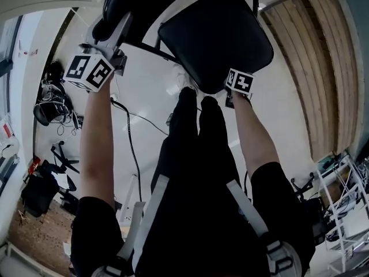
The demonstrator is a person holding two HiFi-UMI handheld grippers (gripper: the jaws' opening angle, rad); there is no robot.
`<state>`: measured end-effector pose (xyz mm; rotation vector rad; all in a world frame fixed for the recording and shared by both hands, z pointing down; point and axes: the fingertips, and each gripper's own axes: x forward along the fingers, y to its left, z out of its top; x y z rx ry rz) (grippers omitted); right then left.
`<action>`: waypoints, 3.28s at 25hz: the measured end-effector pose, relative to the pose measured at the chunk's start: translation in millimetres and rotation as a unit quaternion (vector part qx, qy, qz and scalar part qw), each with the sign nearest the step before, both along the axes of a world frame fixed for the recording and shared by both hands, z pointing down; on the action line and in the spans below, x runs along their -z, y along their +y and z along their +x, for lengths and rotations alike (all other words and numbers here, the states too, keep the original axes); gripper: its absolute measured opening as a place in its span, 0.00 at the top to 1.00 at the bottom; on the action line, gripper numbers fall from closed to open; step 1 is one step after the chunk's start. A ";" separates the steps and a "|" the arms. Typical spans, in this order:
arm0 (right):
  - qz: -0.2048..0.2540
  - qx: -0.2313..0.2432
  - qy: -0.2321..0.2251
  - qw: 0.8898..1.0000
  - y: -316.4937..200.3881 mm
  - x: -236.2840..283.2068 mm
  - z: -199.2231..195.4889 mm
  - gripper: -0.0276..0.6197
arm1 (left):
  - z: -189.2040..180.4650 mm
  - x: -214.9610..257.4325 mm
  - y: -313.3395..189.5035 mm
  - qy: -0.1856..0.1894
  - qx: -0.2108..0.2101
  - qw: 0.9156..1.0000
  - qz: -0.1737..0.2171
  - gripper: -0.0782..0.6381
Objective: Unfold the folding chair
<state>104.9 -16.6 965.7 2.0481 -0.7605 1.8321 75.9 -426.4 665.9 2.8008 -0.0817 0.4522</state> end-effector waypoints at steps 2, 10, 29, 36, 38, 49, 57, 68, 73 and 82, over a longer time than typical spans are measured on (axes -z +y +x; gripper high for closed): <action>-0.018 0.023 0.004 1.000 -0.1 -6.1 -1.4 0.85 | -0.5 -0.4 0.0 0.010 0.002 1.000 0.005 0.64; -0.038 0.047 0.013 0.998 -12.6 3.0 3.3 0.95 | -2.8 -5.7 -6.7 0.014 0.022 1.000 0.015 0.59; 0.316 0.228 0.175 0.904 -222.1 332.0 42.4 0.95 | -63.2 141.2 34.0 0.070 0.200 0.977 0.031 0.86; 0.403 0.318 0.183 0.838 -230.8 410.3 23.6 0.95 | -94.1 181.3 86.7 0.089 0.275 0.955 0.061 0.89; 0.422 0.341 0.186 0.819 -223.2 426.4 19.4 0.95 | -107.3 191.8 103.0 0.103 0.301 0.946 0.064 0.89; 0.524 0.379 0.184 0.741 -181.3 526.9 1.1 0.95 | -178.4 272.5 196.8 0.137 0.404 0.896 0.121 0.89; 0.554 0.360 0.180 0.729 -142.9 557.5 -15.4 0.95 | -238.7 309.5 252.9 0.161 0.442 0.870 0.147 0.89; 0.585 0.375 0.207 0.689 -70.6 602.7 -92.8 0.95 | -331.2 325.8 336.2 0.164 0.458 0.859 0.158 0.89; 0.587 0.365 0.219 0.688 -40.5 610.2 -119.0 0.95 | -358.1 325.6 361.2 0.167 0.451 0.862 0.161 0.89; 0.574 0.323 0.254 0.708 10.2 611.9 -117.4 0.95 | -375.9 316.0 379.9 0.162 0.420 0.879 0.153 0.89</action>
